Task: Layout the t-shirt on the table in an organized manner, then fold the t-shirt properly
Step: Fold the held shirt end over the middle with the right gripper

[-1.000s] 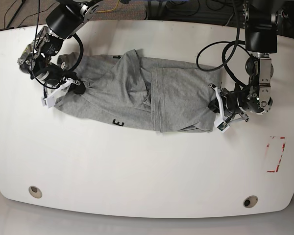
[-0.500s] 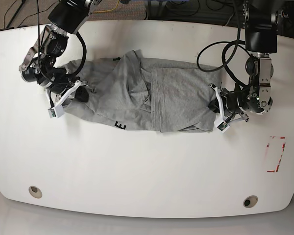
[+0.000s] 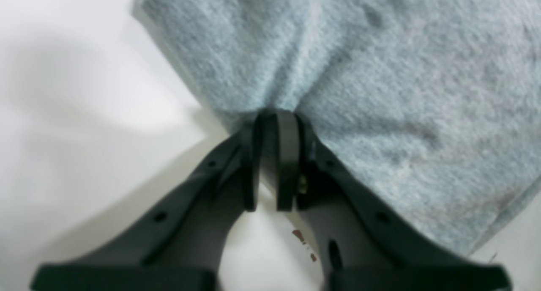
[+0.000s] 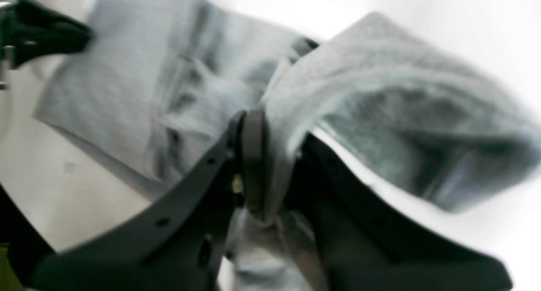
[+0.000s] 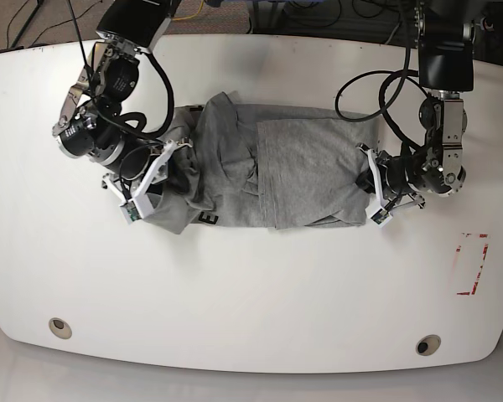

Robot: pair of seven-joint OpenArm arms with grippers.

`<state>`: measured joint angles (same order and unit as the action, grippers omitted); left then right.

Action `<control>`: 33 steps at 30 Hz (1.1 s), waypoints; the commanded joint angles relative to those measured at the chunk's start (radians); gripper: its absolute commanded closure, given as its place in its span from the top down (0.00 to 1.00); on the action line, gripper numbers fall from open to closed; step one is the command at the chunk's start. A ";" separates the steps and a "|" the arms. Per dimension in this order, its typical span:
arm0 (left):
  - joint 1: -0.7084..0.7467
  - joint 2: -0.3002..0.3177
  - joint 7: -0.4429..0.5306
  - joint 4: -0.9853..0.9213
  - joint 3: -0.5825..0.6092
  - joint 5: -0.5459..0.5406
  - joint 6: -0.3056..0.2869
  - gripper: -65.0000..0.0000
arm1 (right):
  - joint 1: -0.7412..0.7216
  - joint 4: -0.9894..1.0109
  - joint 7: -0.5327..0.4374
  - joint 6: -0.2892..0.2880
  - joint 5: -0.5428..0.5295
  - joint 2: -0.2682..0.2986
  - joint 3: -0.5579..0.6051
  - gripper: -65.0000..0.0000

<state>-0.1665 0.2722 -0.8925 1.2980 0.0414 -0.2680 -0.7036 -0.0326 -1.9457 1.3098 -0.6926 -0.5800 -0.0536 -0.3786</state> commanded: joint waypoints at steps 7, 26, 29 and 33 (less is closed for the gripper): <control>0.020 -0.008 -0.099 -0.016 0.058 0.082 0.005 0.09 | -0.051 -0.031 -0.031 -0.006 -0.027 -0.096 0.123 0.09; 0.026 -0.011 -0.101 -0.016 0.078 0.082 0.005 0.09 | -0.054 0.044 -0.131 -0.006 -0.028 -0.103 0.346 0.09; 0.026 -0.011 -0.101 -0.018 0.078 0.082 0.005 0.09 | -0.054 0.047 -0.131 -0.006 -0.033 -0.103 0.353 0.09; 0.028 -0.011 -0.101 -0.018 0.078 0.080 0.005 0.09 | -0.056 0.052 -0.161 -0.006 -0.065 -0.103 0.366 0.09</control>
<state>-0.1707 0.2665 -0.8829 1.3045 0.0994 -0.2600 -0.6895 -0.0692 -1.8809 1.2026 -0.6956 -0.5949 -0.1501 -0.0212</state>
